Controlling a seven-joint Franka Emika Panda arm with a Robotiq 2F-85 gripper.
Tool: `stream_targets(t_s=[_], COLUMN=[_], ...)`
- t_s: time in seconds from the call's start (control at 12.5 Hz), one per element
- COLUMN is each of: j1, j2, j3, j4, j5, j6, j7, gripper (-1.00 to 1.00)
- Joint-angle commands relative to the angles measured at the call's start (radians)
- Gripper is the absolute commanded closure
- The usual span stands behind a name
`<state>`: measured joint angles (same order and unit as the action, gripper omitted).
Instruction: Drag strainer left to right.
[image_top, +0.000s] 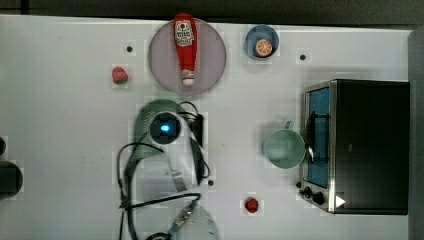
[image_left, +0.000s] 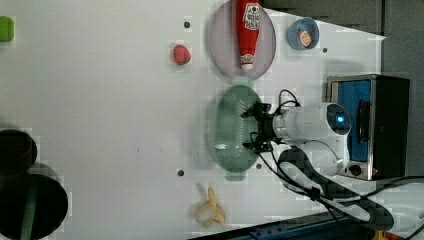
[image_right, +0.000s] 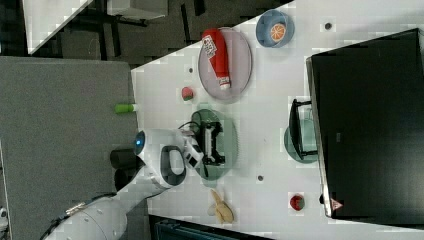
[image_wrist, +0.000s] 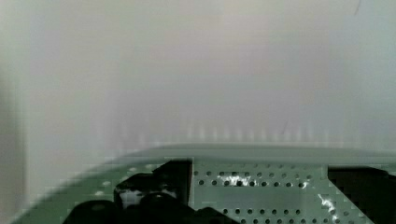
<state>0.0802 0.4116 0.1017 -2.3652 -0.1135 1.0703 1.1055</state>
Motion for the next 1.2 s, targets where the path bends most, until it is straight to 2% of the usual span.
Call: stream_targets(t_s=[0.08,0.88,1.2], j1=[-0.053,-0.071,-0.072], j2=[-0.016,-0.016,-0.020], j3=[-0.065,-0.250,-0.287], j4=[0.002,0.002,0.003], j5=[0.029,0.029,0.029], j6=[0.013,0.044,0.052], j7=[-0.178,-0.369,-0.460], gripper=[-1.00,-1.00,-1.00])
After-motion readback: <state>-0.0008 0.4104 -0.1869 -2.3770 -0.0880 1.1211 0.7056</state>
